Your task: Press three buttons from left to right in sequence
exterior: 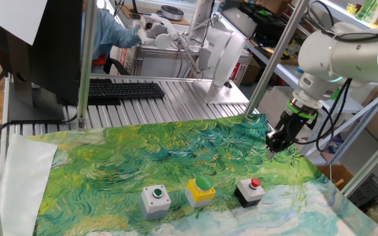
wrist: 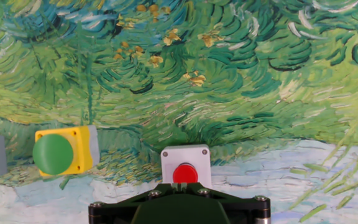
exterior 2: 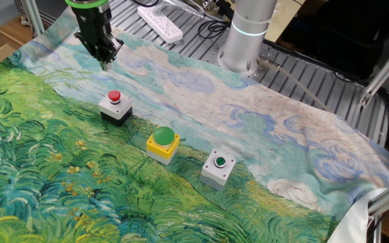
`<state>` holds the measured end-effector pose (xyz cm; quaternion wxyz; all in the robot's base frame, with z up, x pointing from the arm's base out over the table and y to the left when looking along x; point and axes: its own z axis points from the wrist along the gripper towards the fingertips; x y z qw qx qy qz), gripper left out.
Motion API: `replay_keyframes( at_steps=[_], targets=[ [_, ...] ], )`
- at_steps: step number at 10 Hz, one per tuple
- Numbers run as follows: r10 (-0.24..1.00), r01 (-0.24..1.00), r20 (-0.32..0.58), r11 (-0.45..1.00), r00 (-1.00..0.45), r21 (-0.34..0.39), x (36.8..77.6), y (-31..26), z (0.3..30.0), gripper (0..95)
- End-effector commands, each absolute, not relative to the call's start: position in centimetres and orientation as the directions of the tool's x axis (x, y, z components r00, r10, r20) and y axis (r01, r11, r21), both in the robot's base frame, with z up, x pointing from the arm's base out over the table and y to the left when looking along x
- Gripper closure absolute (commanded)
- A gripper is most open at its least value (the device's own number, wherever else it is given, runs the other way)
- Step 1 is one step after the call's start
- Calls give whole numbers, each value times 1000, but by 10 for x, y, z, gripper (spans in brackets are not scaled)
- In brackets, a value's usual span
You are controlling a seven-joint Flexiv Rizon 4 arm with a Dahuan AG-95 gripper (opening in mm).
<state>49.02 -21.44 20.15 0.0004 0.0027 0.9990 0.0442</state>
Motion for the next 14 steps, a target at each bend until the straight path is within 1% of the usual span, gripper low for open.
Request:
replay_keyframes(
  at_steps=[1, 3, 4, 8, 14],
  targets=[
    [-11, -11, -11, 996, -1000, 89, 488, -214, 201, 950],
    [-3, -4, -12, 996, -1000, 94, 488, -214, 201, 950],
    [-42, -43, -18, 995, -999, 86, 488, -214, 201, 950],
    [-46, -47, -23, 996, -999, 77, 488, -214, 201, 950],
    [-38, -40, -18, 996, -999, 81, 486, -214, 201, 950]
  ],
)
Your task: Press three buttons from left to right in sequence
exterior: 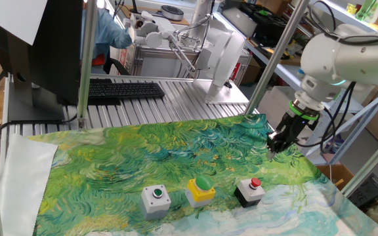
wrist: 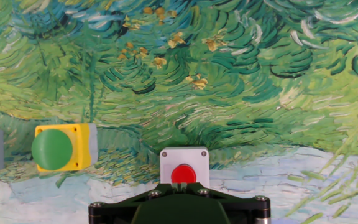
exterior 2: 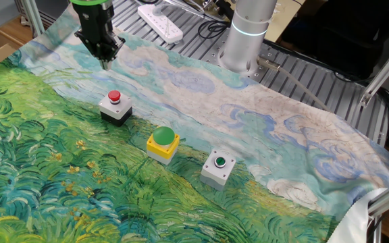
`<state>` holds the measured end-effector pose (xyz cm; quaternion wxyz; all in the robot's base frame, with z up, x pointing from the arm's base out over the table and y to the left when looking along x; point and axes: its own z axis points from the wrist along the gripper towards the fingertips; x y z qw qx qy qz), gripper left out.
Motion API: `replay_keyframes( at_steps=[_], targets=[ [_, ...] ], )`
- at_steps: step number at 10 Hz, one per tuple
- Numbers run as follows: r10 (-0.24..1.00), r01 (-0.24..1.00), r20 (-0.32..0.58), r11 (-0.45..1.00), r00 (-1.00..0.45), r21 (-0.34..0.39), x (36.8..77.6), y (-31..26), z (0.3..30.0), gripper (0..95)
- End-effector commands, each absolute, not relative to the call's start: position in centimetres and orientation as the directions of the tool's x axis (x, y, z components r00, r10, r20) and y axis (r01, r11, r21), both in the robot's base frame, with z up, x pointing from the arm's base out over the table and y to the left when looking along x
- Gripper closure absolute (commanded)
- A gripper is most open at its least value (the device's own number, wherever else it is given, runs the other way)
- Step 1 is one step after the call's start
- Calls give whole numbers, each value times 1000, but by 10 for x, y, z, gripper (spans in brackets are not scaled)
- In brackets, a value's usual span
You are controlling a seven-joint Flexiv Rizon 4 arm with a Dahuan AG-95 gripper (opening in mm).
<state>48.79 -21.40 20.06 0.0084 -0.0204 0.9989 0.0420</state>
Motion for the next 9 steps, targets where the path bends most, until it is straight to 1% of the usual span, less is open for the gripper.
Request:
replay_keyframes(
  at_steps=[1, 3, 5, 6, 8, 9],
  targets=[
    [-33, -35, -17, 996, -999, 81, 486, -215, 201, 950],
    [-30, -31, -18, 996, -999, 78, 483, -216, 199, 950],
    [-10, -11, -18, 999, -1000, 50, 476, -220, 194, 950],
    [6, 5, -17, 999, -1000, 52, 472, -227, 185, 950],
    [26, 25, -15, 999, -1000, 31, 462, -237, 174, 950],
    [33, 33, -14, 999, -999, 34, 460, -238, 171, 950]
  ],
)
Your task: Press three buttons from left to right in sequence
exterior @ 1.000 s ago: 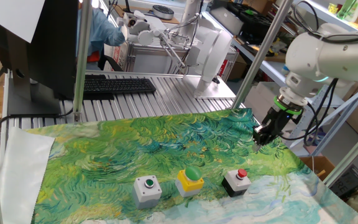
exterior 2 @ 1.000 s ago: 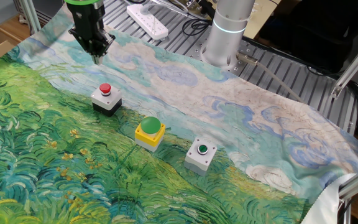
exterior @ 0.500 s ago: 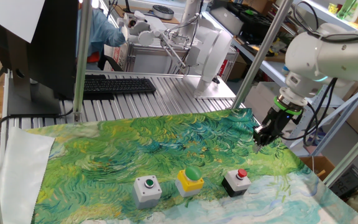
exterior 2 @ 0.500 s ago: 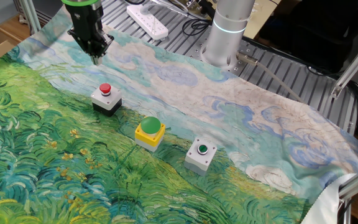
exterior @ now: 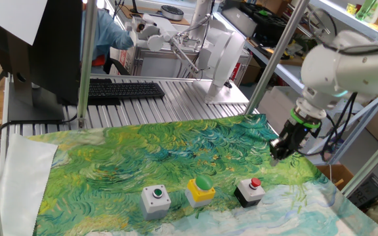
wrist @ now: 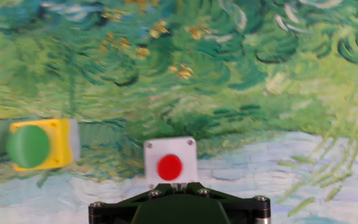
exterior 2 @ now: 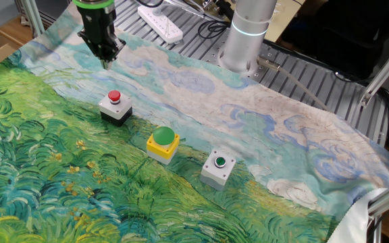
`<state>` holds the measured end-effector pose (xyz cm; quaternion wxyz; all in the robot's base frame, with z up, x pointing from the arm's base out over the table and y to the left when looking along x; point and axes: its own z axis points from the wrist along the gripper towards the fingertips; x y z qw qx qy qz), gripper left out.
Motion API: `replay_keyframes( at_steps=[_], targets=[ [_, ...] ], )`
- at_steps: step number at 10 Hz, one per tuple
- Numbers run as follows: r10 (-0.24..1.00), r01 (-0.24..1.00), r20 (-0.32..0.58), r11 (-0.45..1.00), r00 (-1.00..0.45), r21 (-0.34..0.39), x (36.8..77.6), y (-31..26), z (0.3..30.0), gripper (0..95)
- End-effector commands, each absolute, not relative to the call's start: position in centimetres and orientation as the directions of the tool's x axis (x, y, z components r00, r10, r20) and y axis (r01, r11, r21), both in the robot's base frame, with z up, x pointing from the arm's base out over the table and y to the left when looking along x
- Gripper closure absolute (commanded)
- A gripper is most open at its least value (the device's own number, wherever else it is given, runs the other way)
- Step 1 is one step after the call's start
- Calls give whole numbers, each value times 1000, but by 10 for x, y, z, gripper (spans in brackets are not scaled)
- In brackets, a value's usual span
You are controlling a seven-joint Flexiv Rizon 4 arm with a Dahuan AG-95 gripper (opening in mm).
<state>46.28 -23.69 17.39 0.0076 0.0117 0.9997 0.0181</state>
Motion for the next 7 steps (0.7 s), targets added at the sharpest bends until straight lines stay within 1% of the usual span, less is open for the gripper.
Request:
replay_keyframes(
  at_steps=[1, 3, 4, 5, 7],
  targets=[
    [48, 48, -11, 998, -999, 37, 460, -238, 171, 950],
    [63, 63, -13, 998, -998, 30, 462, -235, 163, 950],
    [68, 68, -19, 998, -997, 15, 462, -232, 158, 950],
    [68, 69, -28, 997, -997, -46, 462, -225, 147, 950],
    [84, 85, -30, 996, -996, -21, 457, -218, 141, 950]
  ],
)
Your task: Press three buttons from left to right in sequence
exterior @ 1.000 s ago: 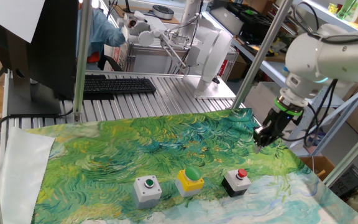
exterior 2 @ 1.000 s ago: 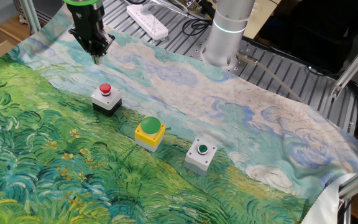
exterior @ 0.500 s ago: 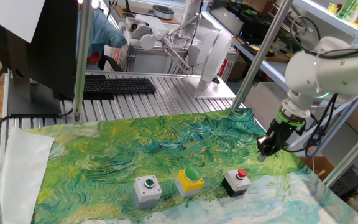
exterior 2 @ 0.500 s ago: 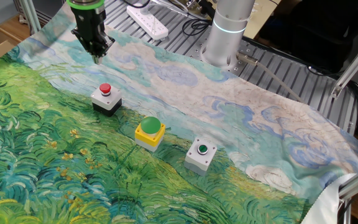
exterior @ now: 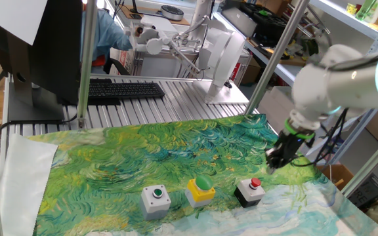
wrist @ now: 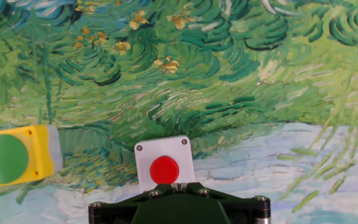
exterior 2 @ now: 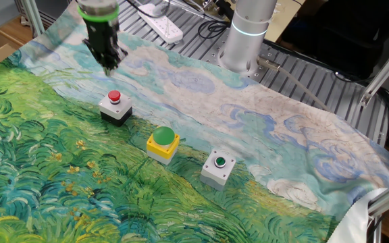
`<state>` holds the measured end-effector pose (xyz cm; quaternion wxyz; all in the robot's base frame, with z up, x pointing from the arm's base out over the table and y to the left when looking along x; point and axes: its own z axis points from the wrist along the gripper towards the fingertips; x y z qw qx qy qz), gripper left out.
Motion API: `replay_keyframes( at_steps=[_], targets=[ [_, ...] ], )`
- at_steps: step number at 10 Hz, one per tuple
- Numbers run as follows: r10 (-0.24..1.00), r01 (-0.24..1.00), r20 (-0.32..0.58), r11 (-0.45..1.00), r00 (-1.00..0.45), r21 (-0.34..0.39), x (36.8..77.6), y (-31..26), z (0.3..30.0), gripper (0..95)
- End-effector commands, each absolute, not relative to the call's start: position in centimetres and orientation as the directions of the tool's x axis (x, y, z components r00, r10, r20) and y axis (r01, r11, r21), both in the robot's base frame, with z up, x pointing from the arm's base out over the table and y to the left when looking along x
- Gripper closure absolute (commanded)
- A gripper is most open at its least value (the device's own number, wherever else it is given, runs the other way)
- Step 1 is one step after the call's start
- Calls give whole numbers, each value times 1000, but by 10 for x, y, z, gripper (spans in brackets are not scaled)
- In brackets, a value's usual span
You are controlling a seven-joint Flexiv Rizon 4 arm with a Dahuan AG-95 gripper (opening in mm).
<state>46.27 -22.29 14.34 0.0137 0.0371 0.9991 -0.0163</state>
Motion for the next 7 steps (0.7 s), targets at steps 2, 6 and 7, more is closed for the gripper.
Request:
replay_keyframes(
  at_steps=[2, 6, 7],
  targets=[
    [94, 93, -30, 996, -995, 10, 459, -214, 131, 950],
    [88, 88, -35, 996, -995, 24, 461, -213, 125, 950],
    [89, 88, -36, 996, -995, 24, 462, -213, 122, 950]
  ],
)
